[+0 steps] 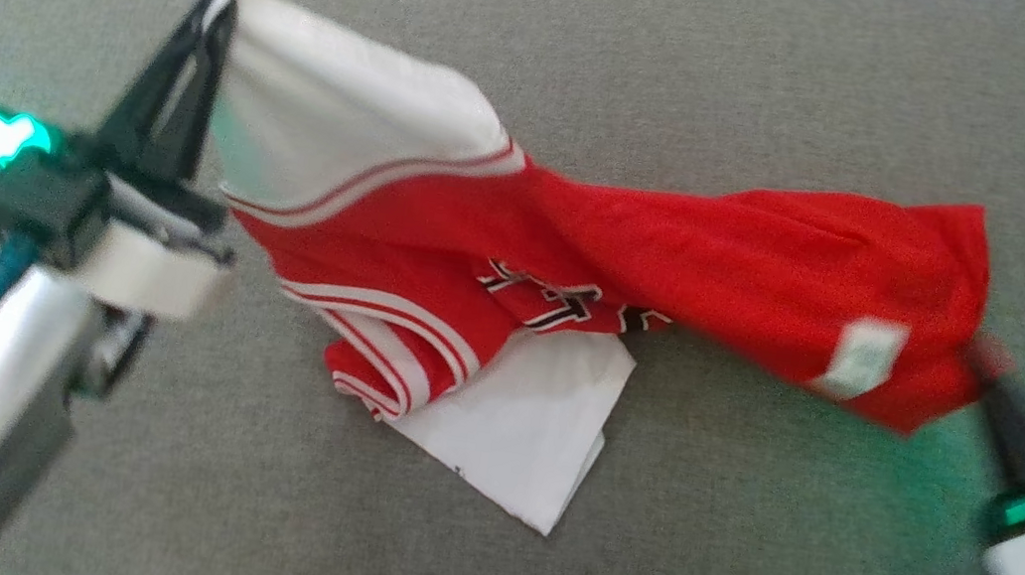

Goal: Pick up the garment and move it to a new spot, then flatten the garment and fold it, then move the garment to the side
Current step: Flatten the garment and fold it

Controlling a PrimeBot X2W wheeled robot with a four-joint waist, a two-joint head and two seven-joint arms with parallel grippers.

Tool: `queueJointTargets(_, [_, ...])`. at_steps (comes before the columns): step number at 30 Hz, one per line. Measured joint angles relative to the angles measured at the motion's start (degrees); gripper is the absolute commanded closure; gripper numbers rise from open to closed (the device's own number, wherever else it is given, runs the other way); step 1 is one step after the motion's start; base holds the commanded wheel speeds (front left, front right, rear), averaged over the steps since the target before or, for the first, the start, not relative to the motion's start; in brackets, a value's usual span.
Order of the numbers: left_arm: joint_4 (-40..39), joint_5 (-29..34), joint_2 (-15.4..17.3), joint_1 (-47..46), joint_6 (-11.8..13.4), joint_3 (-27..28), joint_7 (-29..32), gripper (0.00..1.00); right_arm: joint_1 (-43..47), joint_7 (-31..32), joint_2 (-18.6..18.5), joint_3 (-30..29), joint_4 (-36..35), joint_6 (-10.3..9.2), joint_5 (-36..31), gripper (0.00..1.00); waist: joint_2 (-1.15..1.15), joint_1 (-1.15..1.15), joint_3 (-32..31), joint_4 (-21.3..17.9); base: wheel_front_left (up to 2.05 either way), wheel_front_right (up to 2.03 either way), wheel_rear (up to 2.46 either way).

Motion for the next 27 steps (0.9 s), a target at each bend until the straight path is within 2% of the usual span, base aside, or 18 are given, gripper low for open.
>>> queueJointTargets(3, [-0.15, 1.68, 2.07, -6.70, -2.56, -0.04, 1.90, 1.00, -2.10, 0.80, -5.77, -6.55, -4.56, 0.00, 0.69, 1.00, 0.00, 0.00, -0.48, -1.10, 0.00, 0.00, 0.00])
queueJointTargets(6, [0.58, 2.02, 1.86, -18.05, -6.77, -0.11, 3.81, 1.00, -11.46, 5.01, -10.63, -11.25, -5.78, 0.00, 0.00, 1.00, 0.00, 0.00, 0.43, -1.93, 0.00, 0.00, 0.00])
queueJointTargets(8, [4.25, 2.35, 0.62, -27.11, -9.47, -0.04, 4.59, 1.00, -21.58, 7.80, -10.85, -13.29, -4.49, 0.00, 0.46, 1.00, 0.00, 0.00, 1.91, -2.19, 0.00, 0.00, 0.00])
queueJointTargets(11, [12.66, 3.04, -2.02, -39.86, -12.02, 0.18, 4.54, 1.00, -37.38, 11.65, -10.71, -12.37, 0.08, 0.00, -2.11, 1.00, 0.00, 0.01, 4.87, -2.34, 0.00, 0.00, 0.00])
queueJointTargets(14, [21.36, 6.16, -3.85, -51.24, -12.07, 0.34, 3.45, 1.00, -52.09, 12.52, -9.00, -9.68, 5.64, 0.00, -6.41, 1.00, 0.00, 0.02, 8.29, -2.63, 0.00, 0.00, 0.00])
queueJointTargets(17, [28.07, 9.10, -5.60, -60.02, -9.61, 1.93, 1.08, 1.00, -63.53, 9.36, -6.60, -6.31, 11.60, 0.00, -10.84, 1.00, -0.01, 0.04, 11.20, -3.04, 0.00, 0.00, 0.00])
queueJointTargets(23, [30.41, 9.10, -7.89, -67.31, -8.80, 5.09, -0.15, 1.00, -71.66, 2.66, -6.06, -1.36, 17.36, 0.00, -13.45, 1.00, 0.00, 0.02, 14.13, -3.46, 0.00, 0.00, 0.00])
queueJointTargets(27, [26.89, 8.90, -8.82, -65.95, -11.63, 6.19, -0.41, 1.00, -72.29, -0.85, -7.31, 2.85, 19.71, 0.00, -12.18, 1.00, 0.00, 0.01, 15.79, -2.76, 0.00, 0.00, 0.00])
